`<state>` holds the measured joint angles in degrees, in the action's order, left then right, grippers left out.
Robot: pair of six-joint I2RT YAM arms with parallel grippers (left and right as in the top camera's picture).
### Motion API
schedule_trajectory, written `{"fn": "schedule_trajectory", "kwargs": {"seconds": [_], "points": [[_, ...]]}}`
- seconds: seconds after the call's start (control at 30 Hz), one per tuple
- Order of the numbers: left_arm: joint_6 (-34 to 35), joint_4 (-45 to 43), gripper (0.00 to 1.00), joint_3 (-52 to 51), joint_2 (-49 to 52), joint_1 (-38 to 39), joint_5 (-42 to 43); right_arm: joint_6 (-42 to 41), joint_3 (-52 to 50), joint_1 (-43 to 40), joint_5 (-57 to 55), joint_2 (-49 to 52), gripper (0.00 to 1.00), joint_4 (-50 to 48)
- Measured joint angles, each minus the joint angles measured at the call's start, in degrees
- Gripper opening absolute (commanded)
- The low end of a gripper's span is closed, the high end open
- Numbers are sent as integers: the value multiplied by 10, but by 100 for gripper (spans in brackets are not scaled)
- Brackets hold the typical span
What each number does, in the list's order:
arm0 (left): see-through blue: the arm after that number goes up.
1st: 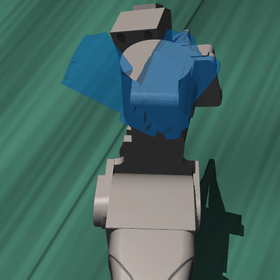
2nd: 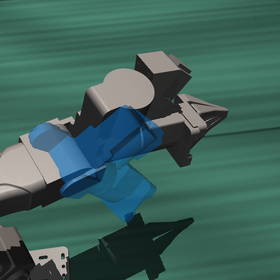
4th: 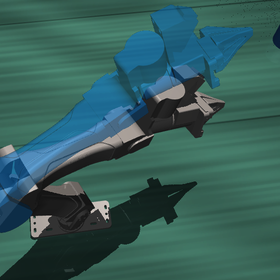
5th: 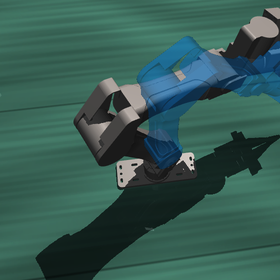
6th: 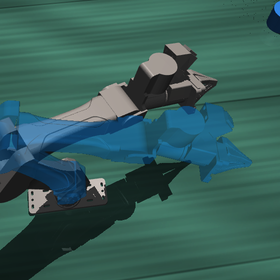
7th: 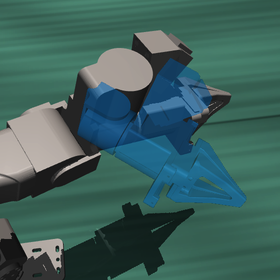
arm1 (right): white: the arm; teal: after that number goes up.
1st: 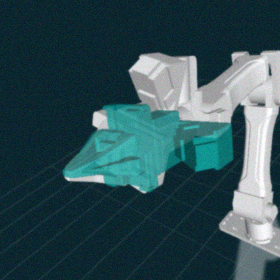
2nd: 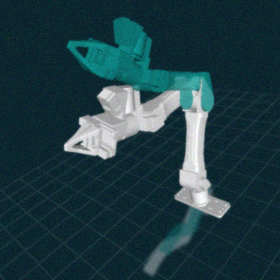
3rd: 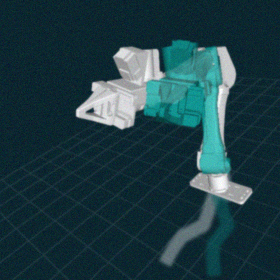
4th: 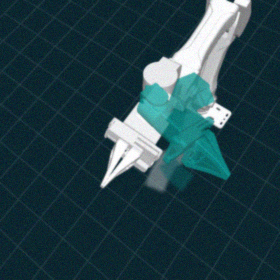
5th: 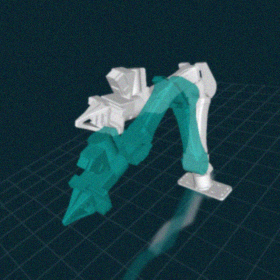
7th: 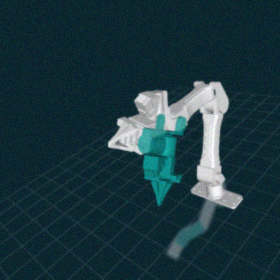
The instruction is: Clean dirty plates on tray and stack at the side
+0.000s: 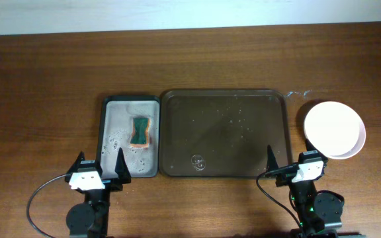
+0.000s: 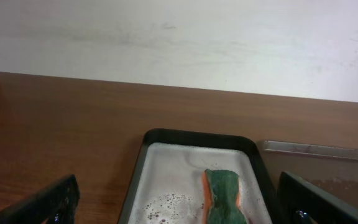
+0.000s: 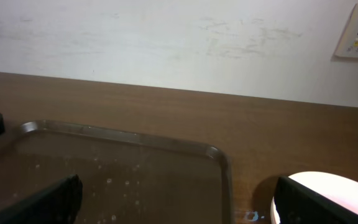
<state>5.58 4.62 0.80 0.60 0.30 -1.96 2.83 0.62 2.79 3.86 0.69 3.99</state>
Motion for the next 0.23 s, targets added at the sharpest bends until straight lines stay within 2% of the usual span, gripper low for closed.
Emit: {"fn": "schedule_trajectory", "kwargs": {"seconds": [0.23], "points": [[0, 0, 99, 0, 0, 0, 0, 0, 0, 0, 0, 0, 99, 0]]}}
